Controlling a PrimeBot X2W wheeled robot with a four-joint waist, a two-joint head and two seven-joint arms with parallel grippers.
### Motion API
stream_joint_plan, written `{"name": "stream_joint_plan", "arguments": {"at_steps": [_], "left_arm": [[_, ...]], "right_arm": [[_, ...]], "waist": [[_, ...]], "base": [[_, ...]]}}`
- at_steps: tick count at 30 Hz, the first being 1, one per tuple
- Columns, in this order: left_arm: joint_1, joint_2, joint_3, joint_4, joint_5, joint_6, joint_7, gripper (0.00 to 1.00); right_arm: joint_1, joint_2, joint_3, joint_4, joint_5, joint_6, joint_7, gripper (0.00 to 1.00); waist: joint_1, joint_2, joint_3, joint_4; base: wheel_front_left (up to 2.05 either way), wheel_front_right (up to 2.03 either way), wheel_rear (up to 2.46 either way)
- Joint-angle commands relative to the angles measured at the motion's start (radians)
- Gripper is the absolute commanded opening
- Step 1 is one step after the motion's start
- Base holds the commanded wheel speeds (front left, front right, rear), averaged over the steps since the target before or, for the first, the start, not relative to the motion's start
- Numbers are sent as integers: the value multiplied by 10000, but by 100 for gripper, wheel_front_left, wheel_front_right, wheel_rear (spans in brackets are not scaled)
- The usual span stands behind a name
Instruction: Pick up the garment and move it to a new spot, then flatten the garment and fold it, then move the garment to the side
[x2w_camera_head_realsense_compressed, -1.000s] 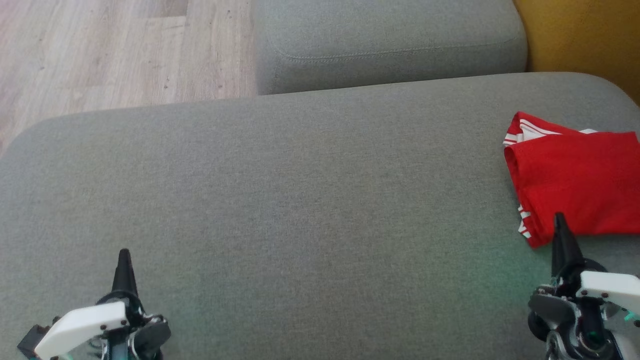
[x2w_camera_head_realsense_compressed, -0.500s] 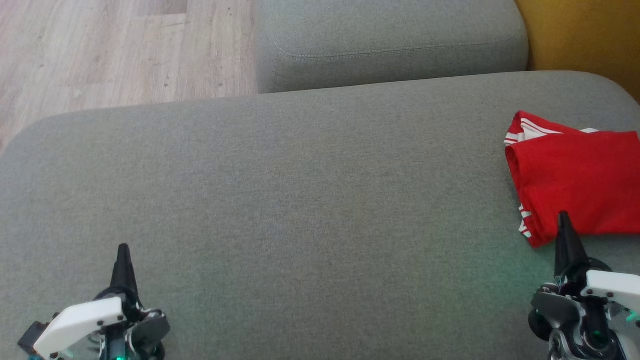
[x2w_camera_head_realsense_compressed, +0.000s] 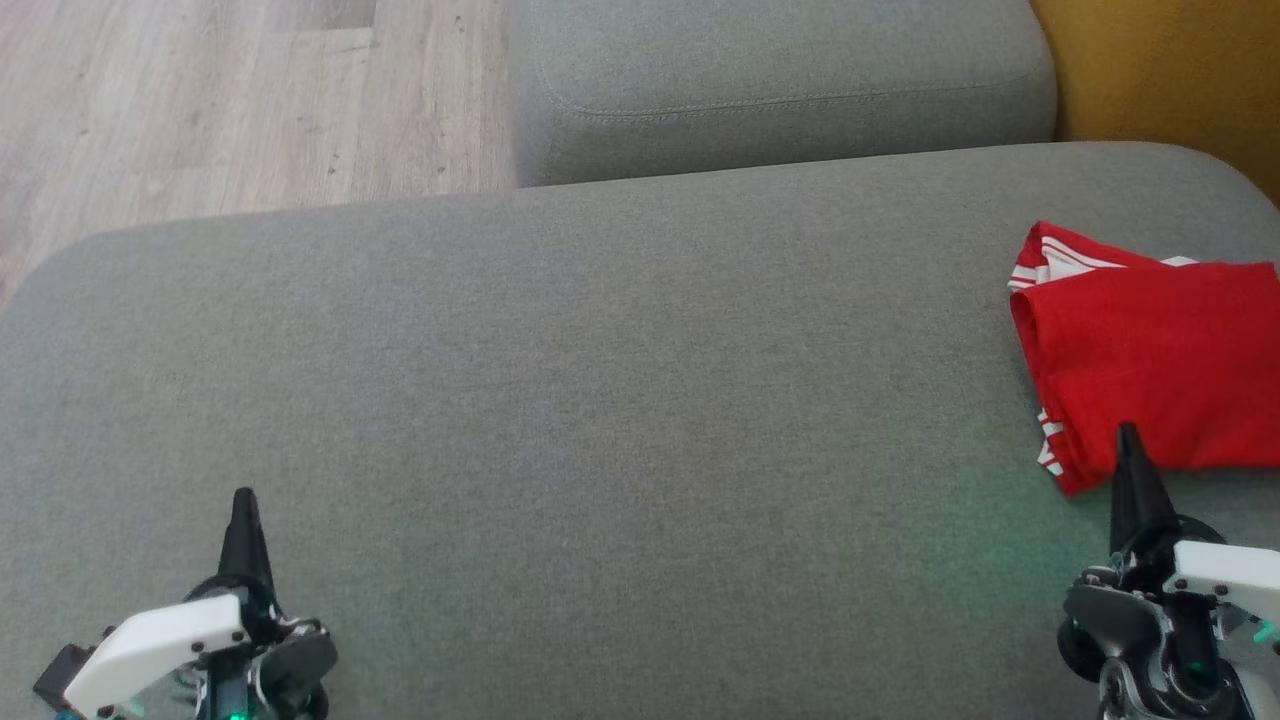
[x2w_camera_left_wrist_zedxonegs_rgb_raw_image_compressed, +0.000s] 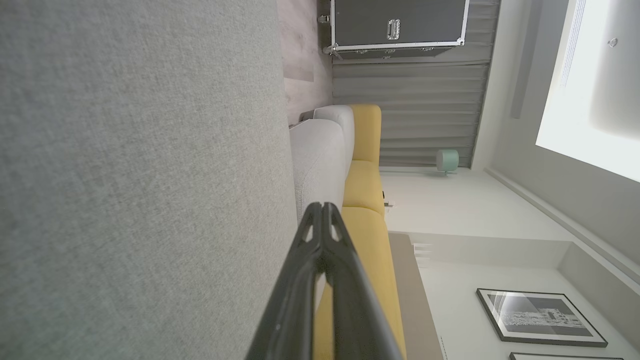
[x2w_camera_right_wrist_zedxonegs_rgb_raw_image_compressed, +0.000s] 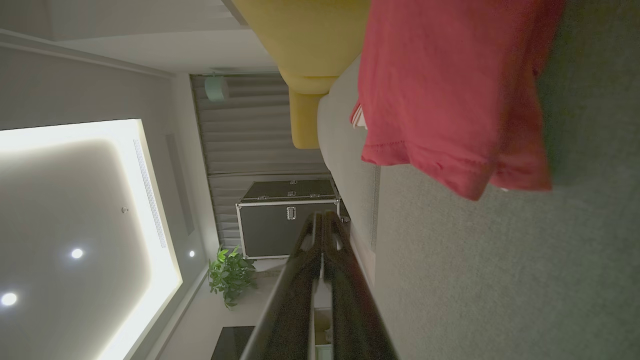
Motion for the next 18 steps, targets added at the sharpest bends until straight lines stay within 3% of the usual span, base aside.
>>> {"name": "stream_joint_plan", "arguments": {"at_steps": [1, 18], "left_arm": [[-498, 85, 363, -286, 59, -69, 45, 0], [-503, 43, 423, -283, 109, -69, 93, 0]], "right_arm": [[-522, -74, 173, -374, 5, -7, 57, 0], [-527, -35, 118, -371, -41, -7, 100, 0]], "waist": [[0, -1, 0, 0], [0, -1, 0, 0]], "base": [[0, 0, 0], [0, 0, 0]]}}
